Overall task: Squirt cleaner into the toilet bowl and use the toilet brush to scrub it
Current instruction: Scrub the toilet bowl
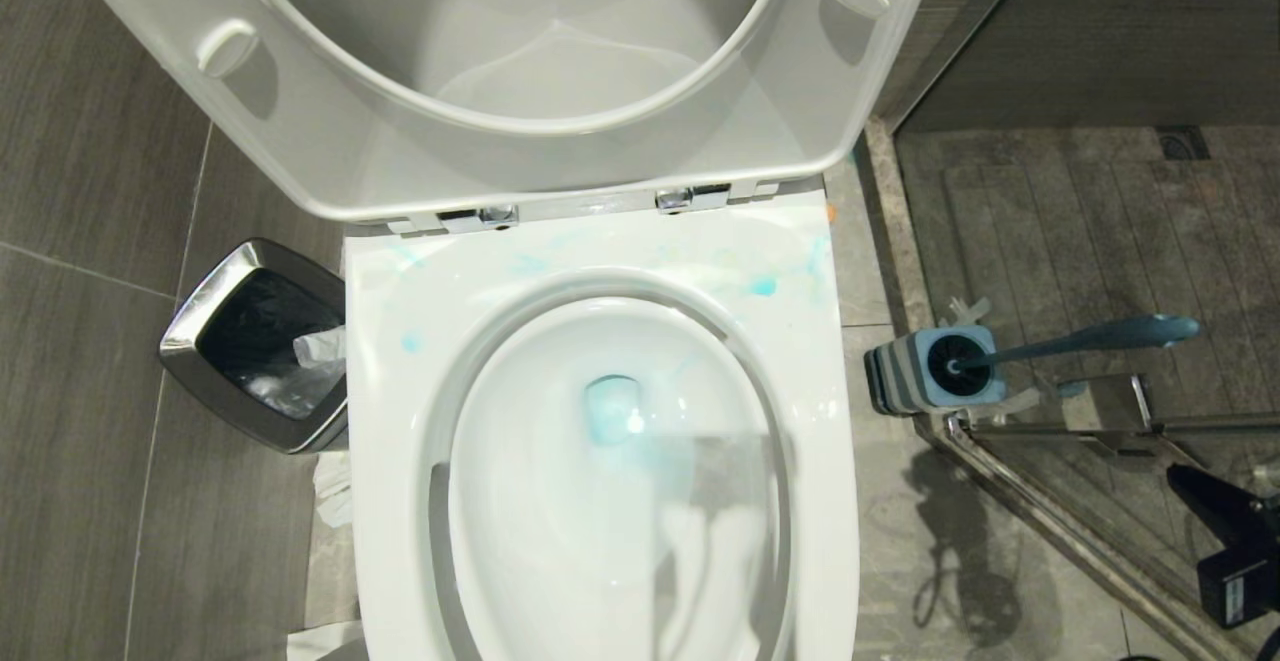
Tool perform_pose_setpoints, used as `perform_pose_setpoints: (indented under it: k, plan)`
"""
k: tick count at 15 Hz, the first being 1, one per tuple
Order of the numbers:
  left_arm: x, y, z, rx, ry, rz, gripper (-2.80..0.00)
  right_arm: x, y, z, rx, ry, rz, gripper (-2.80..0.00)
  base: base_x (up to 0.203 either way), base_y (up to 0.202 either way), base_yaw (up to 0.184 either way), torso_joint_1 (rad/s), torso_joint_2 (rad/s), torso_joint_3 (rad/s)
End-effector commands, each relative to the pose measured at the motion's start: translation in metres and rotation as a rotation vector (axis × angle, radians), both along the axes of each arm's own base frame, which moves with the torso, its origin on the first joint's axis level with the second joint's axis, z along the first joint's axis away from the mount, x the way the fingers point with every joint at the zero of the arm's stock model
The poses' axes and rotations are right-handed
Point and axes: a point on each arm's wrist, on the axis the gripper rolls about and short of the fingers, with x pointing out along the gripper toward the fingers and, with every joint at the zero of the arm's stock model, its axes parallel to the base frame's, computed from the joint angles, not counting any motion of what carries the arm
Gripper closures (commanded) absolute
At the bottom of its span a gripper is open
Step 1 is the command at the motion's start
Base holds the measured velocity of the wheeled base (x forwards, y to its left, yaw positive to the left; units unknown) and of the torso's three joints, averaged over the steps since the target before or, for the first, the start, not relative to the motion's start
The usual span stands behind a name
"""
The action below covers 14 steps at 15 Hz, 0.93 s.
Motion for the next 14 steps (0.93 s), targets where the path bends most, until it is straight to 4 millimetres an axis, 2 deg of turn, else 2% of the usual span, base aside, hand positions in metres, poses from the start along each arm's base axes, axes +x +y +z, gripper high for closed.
perform_pose_setpoints:
  k: [1,3,5,9,10,14]
  plan:
    - [0.000,0.000,0.000,0.000,0.000,0.000,0.00,0.025,-0.004,-0.013,-0.036,0.013,-0.079,0.00,0.000,0.000,0.000,0.000,0.00,0.000]
    - [0.000,0.000,0.000,0.000,0.000,0.002,0.00,0.040,0.002,-0.025,-0.041,0.054,-0.106,0.00,0.000,0.000,0.000,0.000,0.00,0.000]
    - [0.000,0.000,0.000,0.000,0.000,0.002,0.00,0.050,0.016,-0.034,0.041,0.070,-0.081,0.00,0.000,0.000,0.000,0.000,0.00,0.000]
    - [0.000,0.000,0.000,0.000,0.000,0.000,0.00,0.060,0.028,-0.039,0.090,0.042,-0.051,0.00,0.000,0.000,0.000,0.000,0.00,0.000]
    - [0.000,0.000,0.000,0.000,0.001,0.000,0.00,0.061,0.028,-0.041,0.088,0.054,-0.055,-2.80,0.000,0.000,0.000,0.000,0.00,0.000]
    - [0.000,0.000,0.000,0.000,0.000,0.002,0.00,0.067,0.025,-0.050,0.063,0.079,-0.165,-2.80,0.000,0.000,0.000,0.000,0.00,0.000]
